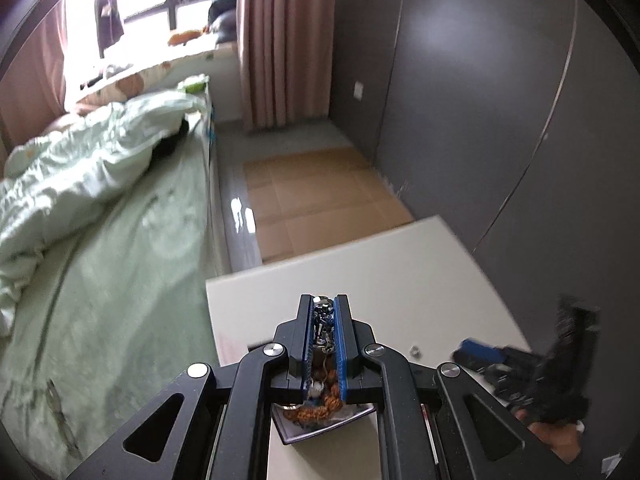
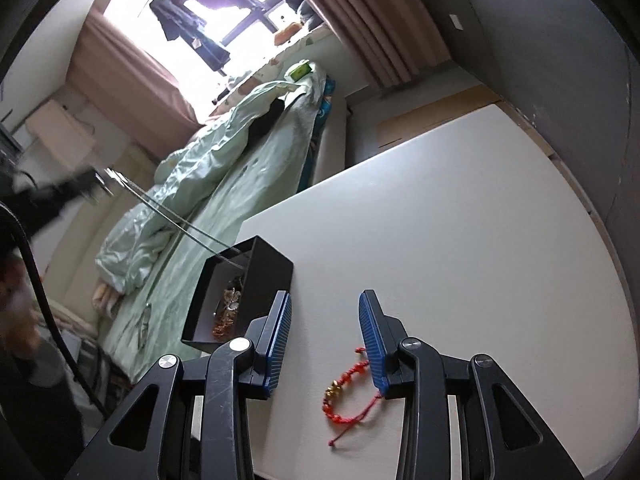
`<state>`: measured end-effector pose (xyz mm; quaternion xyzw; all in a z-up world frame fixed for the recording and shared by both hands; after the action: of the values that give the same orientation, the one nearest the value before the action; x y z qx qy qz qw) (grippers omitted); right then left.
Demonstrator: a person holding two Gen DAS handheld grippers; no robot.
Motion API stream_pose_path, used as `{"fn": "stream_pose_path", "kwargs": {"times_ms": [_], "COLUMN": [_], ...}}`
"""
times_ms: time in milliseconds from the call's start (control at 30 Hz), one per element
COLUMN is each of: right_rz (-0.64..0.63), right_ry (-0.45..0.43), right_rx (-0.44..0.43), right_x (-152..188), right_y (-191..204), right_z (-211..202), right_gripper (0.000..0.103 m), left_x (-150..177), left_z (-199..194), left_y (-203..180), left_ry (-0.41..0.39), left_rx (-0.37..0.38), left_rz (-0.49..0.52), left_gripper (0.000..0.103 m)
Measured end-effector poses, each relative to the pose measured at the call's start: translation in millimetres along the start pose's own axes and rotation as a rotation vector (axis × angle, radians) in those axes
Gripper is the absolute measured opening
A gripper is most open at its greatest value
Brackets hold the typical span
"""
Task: Organize jewelry
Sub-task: 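Carry both items over the black box and open both grippers to drop them, then grasp the red string bracelet with the left gripper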
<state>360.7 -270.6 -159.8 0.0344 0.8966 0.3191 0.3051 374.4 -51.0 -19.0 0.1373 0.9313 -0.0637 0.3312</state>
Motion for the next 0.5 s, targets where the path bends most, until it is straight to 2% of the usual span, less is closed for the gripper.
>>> {"fn": "stream_pose_path", "kwargs": {"times_ms": [233, 267, 300, 333, 367, 400, 467, 500], "right_rz": [0.018, 0.018, 0.018, 0.018, 0.019, 0.021, 0.026, 0.027], "right_ry": [-0.006, -0.005, -0.004, -0.004, -0.006, -0.007, -0.003, 0.001], "right_rx": [-0.002, 0.001, 0.002, 0.004, 0.007, 0.009, 0.012, 0.018], "right_x": [-2, -1, -1, -1, -2, -2, -1, 0], "right_y": [-17, -18, -20, -21, -23, -24, -27, -29], "right_z": [-4, -5, -5, -6, -7, -10, -13, -15], "right_gripper": [0.036, 0.036, 0.036, 0.036, 0.036, 0.036, 0.037, 0.043], "left_x": [25, 29, 31, 33, 36, 38, 43, 45], "left_z": [51, 54, 56, 56, 55, 52, 51, 52], "left_y": [-1, -1, 0, 1, 0, -2, -7, -10], "left_ry": [0.132, 0.138, 0.137, 0.128, 0.112, 0.093, 0.080, 0.078], "left_rx": [0.040, 0.051, 0.055, 0.062, 0.071, 0.083, 0.107, 0.120], "left_rz": [-0.073, -0.090, -0.103, -0.122, -0.137, -0.149, -0.163, -0.165], "left_gripper": [0.013, 0.021, 0.037, 0.046, 0.062, 0.065, 0.065, 0.065]}}
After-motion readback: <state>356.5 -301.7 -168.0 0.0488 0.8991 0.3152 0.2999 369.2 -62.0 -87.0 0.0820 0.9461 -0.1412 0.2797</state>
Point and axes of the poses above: each gripper's, at about its wrist camera, not at the fingertips, and z roughly the way its jaws point, y to its left, x to its underside, the point moved 2 cm from there along z, roughly the way its jaws point, and after that the axes turned 4 degrees about z, right-handed, at the moved point
